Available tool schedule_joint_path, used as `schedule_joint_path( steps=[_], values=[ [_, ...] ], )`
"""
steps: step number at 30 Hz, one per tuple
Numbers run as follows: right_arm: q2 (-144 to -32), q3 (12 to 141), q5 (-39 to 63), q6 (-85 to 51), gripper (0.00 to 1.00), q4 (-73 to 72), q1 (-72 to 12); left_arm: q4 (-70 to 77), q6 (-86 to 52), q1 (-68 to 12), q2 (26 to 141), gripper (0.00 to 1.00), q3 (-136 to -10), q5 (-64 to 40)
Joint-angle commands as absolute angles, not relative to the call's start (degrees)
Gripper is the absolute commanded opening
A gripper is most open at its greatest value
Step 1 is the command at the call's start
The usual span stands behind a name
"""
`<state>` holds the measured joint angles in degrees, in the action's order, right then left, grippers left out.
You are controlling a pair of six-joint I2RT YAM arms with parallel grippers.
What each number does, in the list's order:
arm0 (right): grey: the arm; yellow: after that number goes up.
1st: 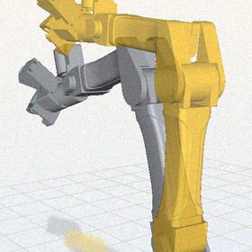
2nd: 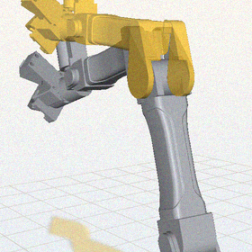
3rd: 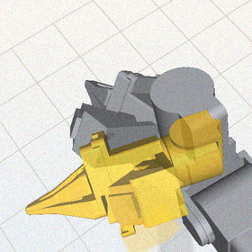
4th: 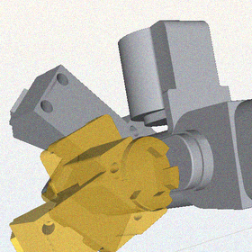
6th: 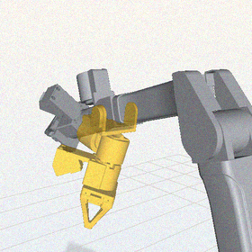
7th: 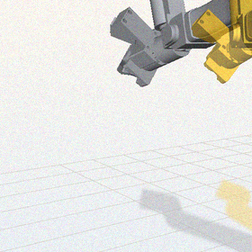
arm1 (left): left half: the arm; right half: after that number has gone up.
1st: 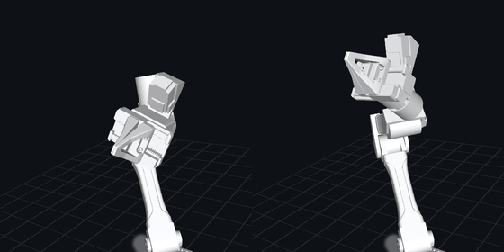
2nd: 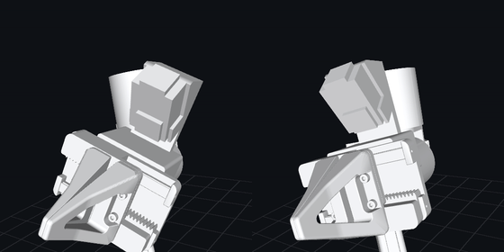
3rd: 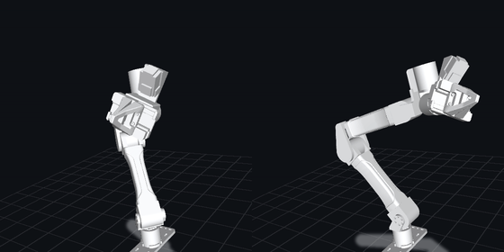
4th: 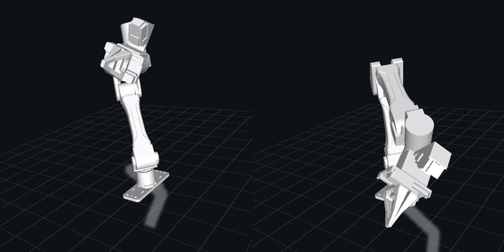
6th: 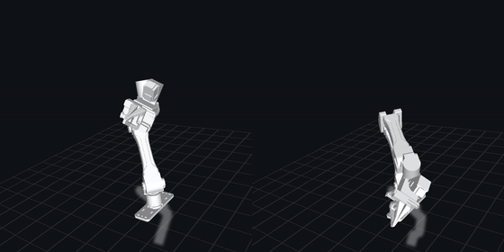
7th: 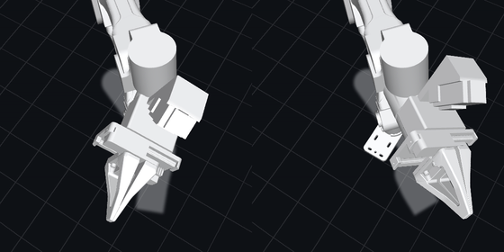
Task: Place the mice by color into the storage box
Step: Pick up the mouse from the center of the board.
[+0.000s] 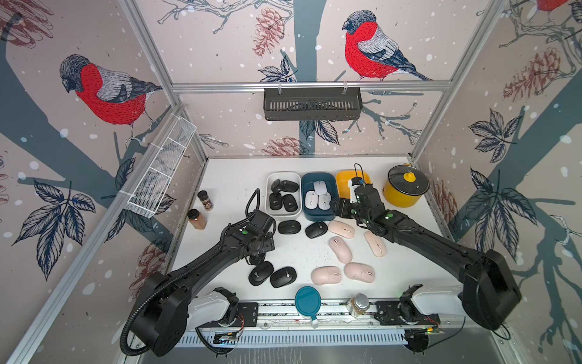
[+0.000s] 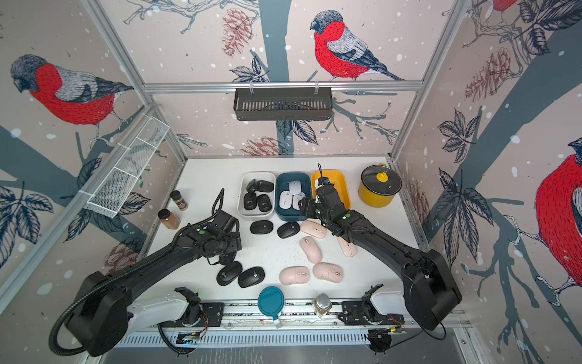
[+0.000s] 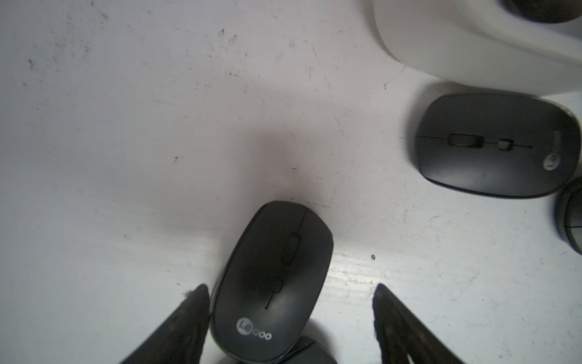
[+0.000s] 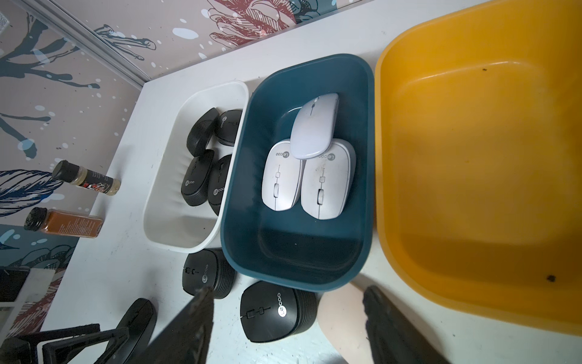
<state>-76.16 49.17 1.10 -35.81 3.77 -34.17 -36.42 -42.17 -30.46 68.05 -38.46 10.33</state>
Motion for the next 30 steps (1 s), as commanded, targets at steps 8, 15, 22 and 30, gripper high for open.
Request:
schedule_joint_path(
  steps=[8, 15, 22, 30],
  values=[
    [-77.44, 49.58, 1.49, -35.81, 0.75, 1.85, -34.69, -36.03, -43.14, -30.45, 70.93, 0.81, -37.26, 9.78],
    [-77.69, 49.81, 1.49, -35.78, 0.75, 1.84, -34.82, -35.38, -43.34, -30.5, 72.09, 0.81, -36.81, 10.48],
    [-77.61, 49.74, 1.23, -35.78, 0.75, 2.02, -34.81, -34.5, -42.85, -30.48, 73.75, 0.81, -36.52, 9.59],
    [-77.65, 49.74, 1.27, -35.77, 0.75, 1.93, -34.8, -34.1, -42.23, -30.45, 73.87, 0.79, -36.3, 8.65]
  ],
)
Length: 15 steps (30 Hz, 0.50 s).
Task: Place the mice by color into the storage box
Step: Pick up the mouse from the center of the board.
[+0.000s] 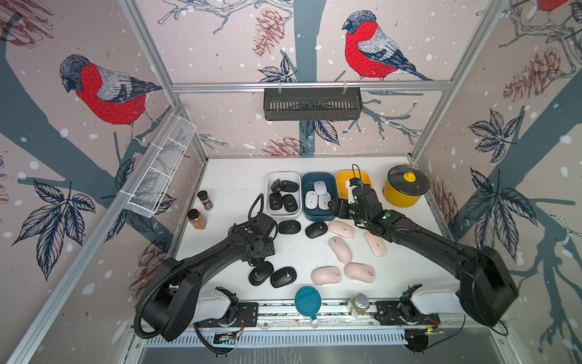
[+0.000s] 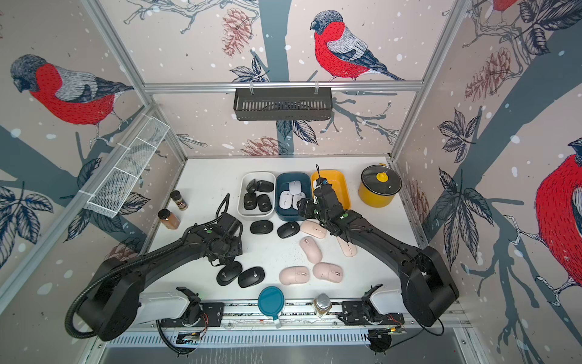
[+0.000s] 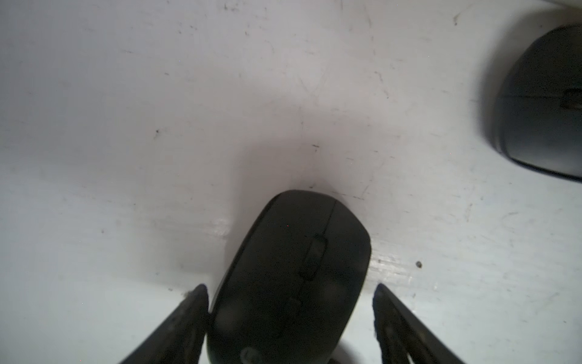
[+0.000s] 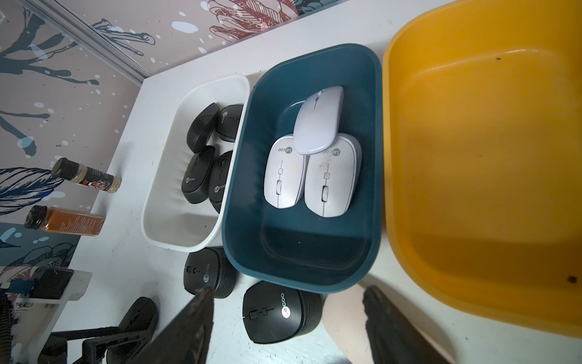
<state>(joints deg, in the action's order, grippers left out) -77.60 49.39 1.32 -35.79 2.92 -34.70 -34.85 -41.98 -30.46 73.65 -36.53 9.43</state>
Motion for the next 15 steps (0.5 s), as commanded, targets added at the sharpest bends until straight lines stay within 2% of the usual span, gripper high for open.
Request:
schedule_joint_path(
  steps=[1, 7, 15],
  values=[
    [-77.65, 49.67, 1.1, -35.82, 0.75, 1.93, -34.8, -33.93, -42.19, -30.47, 74.0, 0.79, -36.23, 8.51],
    [-77.6, 49.61, 1.06, -35.87, 0.75, 2.18, -34.81, -33.51, -41.34, -30.58, 75.41, 0.75, -36.45, 7.83],
    [-77.87, 49.57, 0.88, -36.12, 0.75, 2.07, -34.8, -33.22, -40.49, -30.94, 76.1, 0.76, -36.88, 6.81]
  ],
)
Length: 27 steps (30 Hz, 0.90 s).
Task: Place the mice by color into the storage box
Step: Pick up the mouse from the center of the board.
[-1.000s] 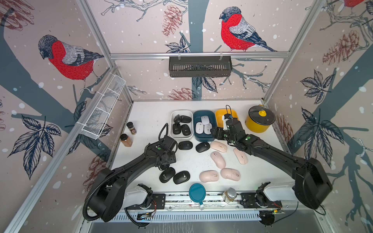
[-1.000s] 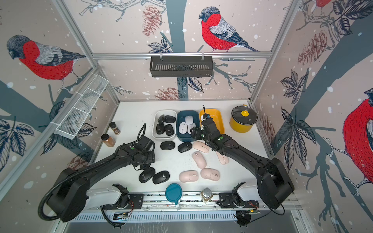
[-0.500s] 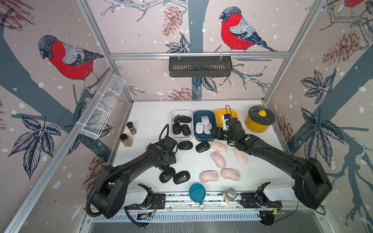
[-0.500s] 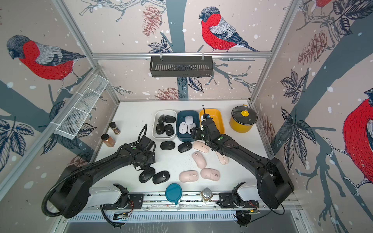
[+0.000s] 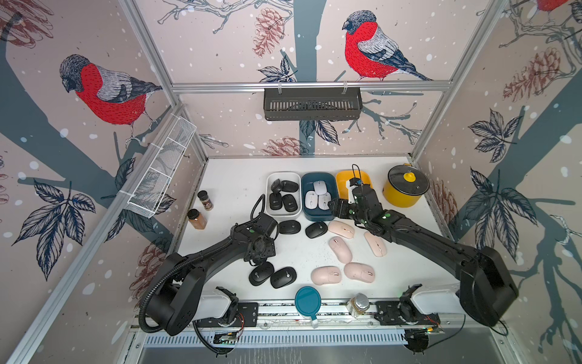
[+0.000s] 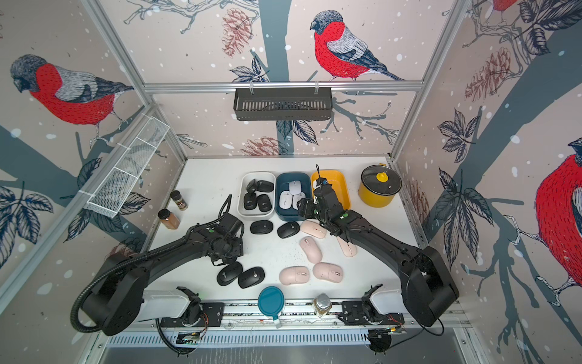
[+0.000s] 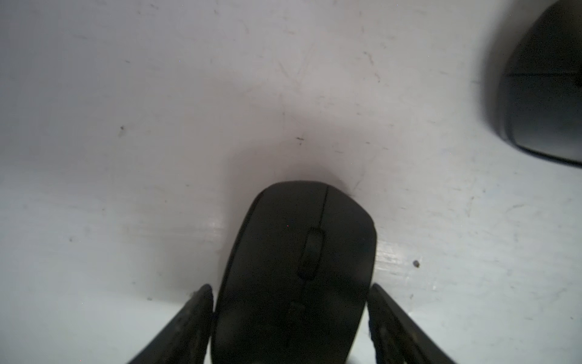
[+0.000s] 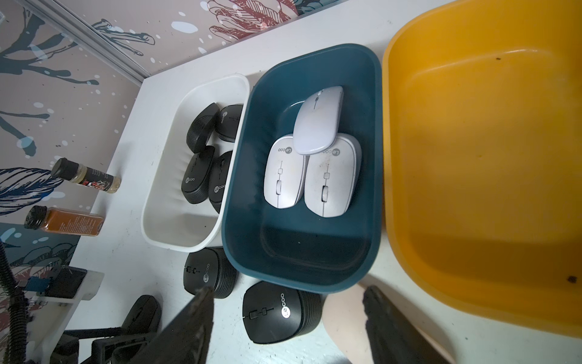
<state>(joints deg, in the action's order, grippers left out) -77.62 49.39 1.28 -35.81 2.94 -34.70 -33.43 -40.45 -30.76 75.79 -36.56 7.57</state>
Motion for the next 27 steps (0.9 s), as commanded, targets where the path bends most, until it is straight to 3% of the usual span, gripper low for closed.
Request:
schedule_joint_path(
  steps=[1, 27],
  values=[
    [-77.95, 49.62, 1.04, -36.17, 0.75, 1.98, -34.8, -33.22, -40.48, -30.98, 76.32, 0.76, -36.92, 6.92],
    [-78.13, 50.03, 0.65, -36.57, 0.75, 2.26, -34.89, -31.9, -41.31, -33.12, 80.86, 0.7, -37.77, 11.32]
  ],
)
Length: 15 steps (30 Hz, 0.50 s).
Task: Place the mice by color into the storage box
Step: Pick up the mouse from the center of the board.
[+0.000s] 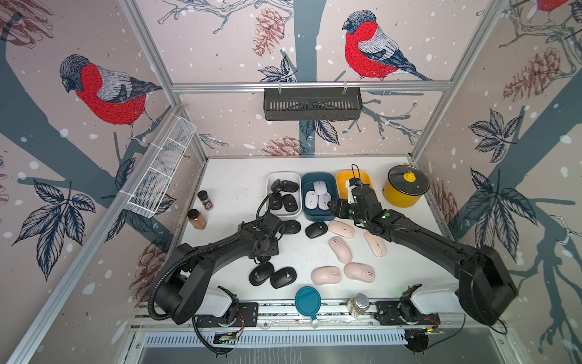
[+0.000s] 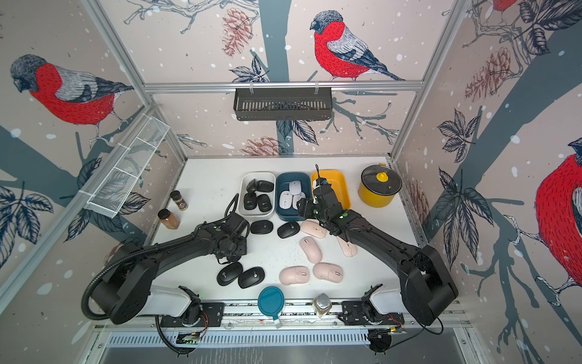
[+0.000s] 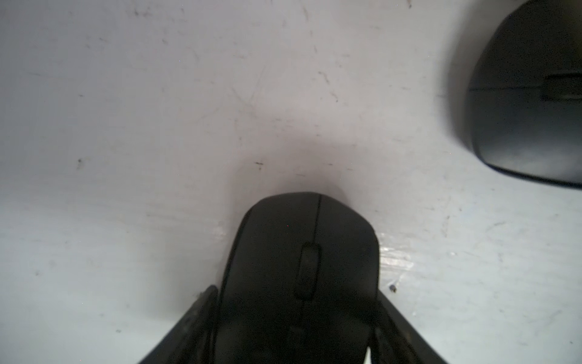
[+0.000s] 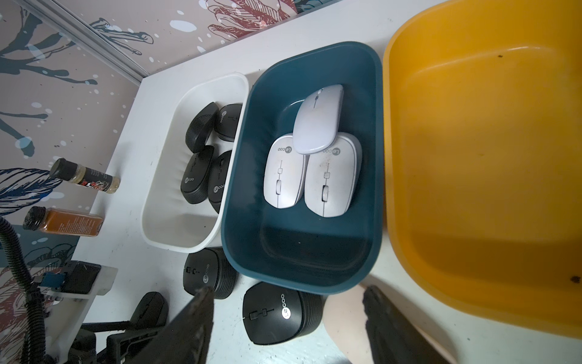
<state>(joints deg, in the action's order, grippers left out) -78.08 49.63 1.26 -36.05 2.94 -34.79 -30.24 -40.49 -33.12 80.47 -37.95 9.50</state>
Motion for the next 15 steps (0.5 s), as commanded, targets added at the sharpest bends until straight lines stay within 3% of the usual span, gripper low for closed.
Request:
schedule_joint_path(
  steps=[1, 15],
  values=[
    [-78.11, 50.02, 0.66, -36.59, 0.75, 2.36, -34.89, -31.9, -41.39, -33.17, 80.86, 0.69, -37.78, 11.41],
    [-77.81, 50.23, 0.0, -36.69, 0.75, 2.81, -34.89, -32.09, -43.33, -33.31, 77.4, 0.59, -37.94, 15.24]
  ],
)
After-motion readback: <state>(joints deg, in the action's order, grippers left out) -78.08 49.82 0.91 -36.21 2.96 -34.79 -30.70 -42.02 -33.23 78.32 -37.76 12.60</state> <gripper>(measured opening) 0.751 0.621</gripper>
